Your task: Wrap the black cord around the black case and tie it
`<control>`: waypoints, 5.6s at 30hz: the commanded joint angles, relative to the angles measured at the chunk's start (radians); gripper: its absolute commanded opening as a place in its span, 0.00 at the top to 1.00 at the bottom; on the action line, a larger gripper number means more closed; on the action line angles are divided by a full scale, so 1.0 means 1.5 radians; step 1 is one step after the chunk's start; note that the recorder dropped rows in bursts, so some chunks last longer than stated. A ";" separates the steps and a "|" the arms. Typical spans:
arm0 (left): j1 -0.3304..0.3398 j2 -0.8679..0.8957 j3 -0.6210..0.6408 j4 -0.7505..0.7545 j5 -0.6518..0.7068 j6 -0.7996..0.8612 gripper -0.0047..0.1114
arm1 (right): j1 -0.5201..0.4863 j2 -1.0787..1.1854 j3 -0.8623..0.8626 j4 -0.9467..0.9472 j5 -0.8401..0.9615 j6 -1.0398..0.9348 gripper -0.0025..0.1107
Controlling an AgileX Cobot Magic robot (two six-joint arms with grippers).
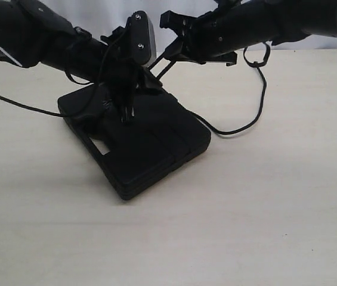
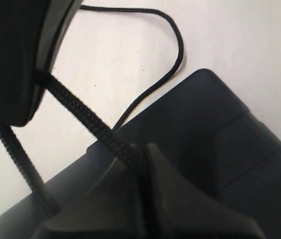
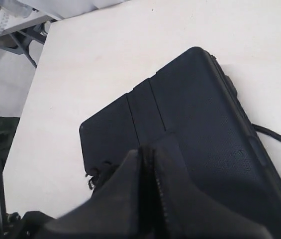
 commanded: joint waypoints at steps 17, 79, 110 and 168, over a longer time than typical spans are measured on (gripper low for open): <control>0.003 -0.003 0.003 0.242 0.008 -0.195 0.77 | -0.019 -0.005 -0.003 -0.036 -0.062 -0.005 0.94; 0.003 -0.003 0.003 0.233 0.008 -0.260 0.96 | -0.211 0.529 -0.685 -0.596 0.354 0.327 0.94; 0.003 -0.003 0.003 0.184 0.070 -0.382 0.96 | -0.165 -0.097 0.202 -0.082 -0.023 -0.459 0.94; 0.107 -0.002 0.003 -0.008 0.284 -0.208 0.74 | 0.019 -0.065 0.307 0.511 0.088 -1.099 0.94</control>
